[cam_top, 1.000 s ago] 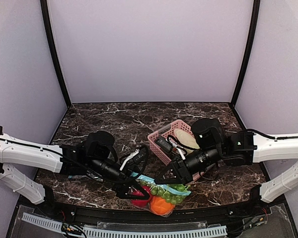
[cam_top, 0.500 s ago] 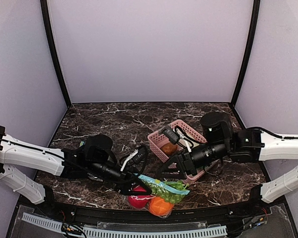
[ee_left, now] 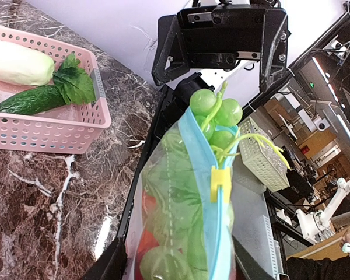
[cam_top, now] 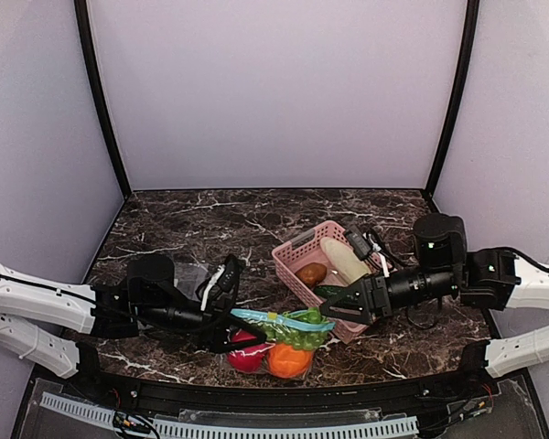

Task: Place the food in the zip-top bag and seal the zipper
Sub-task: Pass from the right arm to the left, then set the zipper food storage bag at the center of the board.

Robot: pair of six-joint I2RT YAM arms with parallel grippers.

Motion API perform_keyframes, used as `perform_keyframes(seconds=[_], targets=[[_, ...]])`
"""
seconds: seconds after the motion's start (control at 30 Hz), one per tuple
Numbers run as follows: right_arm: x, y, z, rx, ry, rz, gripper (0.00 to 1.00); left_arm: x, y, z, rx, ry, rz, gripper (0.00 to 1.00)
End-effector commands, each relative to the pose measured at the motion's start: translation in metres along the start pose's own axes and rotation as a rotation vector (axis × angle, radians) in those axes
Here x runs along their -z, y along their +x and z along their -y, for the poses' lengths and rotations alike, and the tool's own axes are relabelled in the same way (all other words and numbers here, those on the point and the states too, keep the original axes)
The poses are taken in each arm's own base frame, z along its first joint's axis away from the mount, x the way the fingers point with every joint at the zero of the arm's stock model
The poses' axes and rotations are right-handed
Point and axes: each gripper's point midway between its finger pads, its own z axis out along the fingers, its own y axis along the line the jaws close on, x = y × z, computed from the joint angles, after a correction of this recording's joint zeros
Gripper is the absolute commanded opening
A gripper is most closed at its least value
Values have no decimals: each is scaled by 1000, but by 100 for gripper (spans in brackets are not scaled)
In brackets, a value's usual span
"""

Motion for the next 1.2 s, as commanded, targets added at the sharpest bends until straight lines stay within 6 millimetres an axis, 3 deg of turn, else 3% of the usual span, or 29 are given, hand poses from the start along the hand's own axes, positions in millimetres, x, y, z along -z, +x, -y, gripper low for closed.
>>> perform_keyframes(seconds=[0.0,0.27,0.37,0.6,0.7,0.9,1.03,1.17], targets=[[-1,-3,11,-87,59,17,82,4,-9,-2,-9,-9,73,36],[-13,9,29,-395,75,20,82,5,-10,-7,-105,-41,82,35],[-17,10,32,-453,55,39,76,8,-11,-8,-176,-55,104,33],[-18,9,35,-495,39,74,57,12,-12,-16,-227,-109,113,32],[-19,12,40,-508,46,80,57,14,-12,-16,-233,-109,123,32],[-31,9,29,-479,-4,45,61,16,-12,-16,-267,-113,134,32],[-43,11,24,-455,-9,-3,55,15,-13,-16,-275,-113,135,32],[-53,22,30,-471,22,-37,46,16,-18,-14,-279,-110,157,30]])
